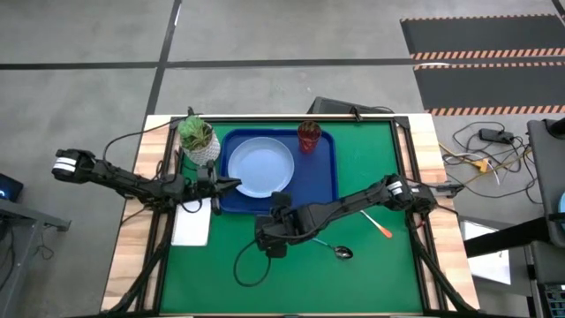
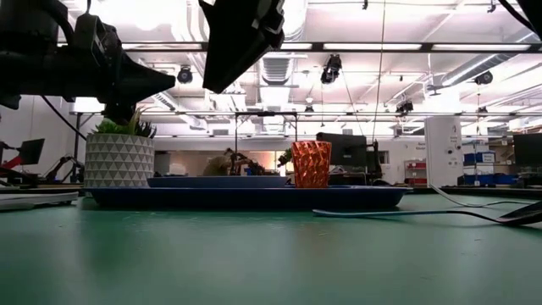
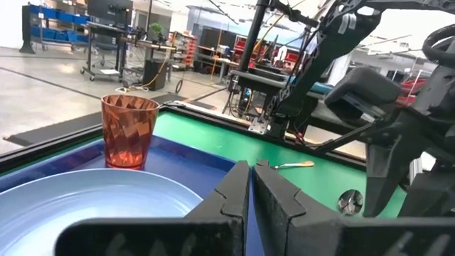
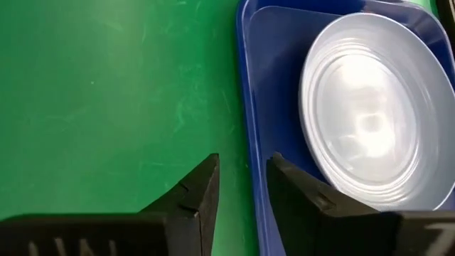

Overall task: Pick and place plate/cup/fork/spoon on tray
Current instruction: Put the light blue plate on the blue serving tray to the left of the brown cup

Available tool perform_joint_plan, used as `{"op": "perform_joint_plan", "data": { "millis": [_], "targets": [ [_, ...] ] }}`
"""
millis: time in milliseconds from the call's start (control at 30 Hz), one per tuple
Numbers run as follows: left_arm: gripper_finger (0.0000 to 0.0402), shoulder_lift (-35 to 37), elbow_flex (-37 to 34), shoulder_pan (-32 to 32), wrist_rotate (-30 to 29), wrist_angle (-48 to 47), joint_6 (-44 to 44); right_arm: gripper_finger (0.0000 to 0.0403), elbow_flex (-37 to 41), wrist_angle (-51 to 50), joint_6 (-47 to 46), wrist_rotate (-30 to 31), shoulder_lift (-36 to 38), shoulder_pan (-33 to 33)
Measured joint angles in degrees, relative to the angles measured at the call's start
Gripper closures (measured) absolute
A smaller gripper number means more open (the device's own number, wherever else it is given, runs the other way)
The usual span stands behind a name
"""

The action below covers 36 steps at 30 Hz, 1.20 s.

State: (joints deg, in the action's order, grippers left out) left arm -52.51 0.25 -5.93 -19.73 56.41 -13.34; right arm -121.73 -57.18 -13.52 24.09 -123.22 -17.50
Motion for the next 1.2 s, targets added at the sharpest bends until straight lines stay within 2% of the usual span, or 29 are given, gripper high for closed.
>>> {"op": "perform_joint_plan", "data": {
  "millis": [167, 300, 500, 633, 833, 1200],
  "targets": [
    [0.04, -1.3, -0.02, 0.0, 0.0, 0.04, -0.01, 0.0314, 0.0, -2.16, 0.01, 0.39, 0.3, -0.42],
    [0.04, -2.37, -0.02, 0.0, 0.0, 0.05, -0.02, 0.0328, 0.61, -3.45, 0.08, 4.42, 0.55, -1.13],
    [0.04, -4.29, -0.02, 0.0, 0.0, 0.03, -0.01, 0.0342, 7.29, -3.64, -2.34, 5.99, 4.35, -2.76],
    [0.04, -5.46, 0.22, 0.0, 0.0, 0.08, -0.64, 0.0346, 16.41, 0.51, -4.79, 8.23, 9.87, -4.23],
    [0.04, -7.62, 1.53, 0.0, 0.0, 0.27, -2.88, 0.0347, 34.74, 15.88, -5.31, 10.67, 21.53, -6.02],
    [0.04, -15.78, 6.52, 0.01, 0.0, -0.02, -8.17, 0.0346, 63.83, 44.7, 2.67, 10.34, 41.92, -7.44]
  ]
}}
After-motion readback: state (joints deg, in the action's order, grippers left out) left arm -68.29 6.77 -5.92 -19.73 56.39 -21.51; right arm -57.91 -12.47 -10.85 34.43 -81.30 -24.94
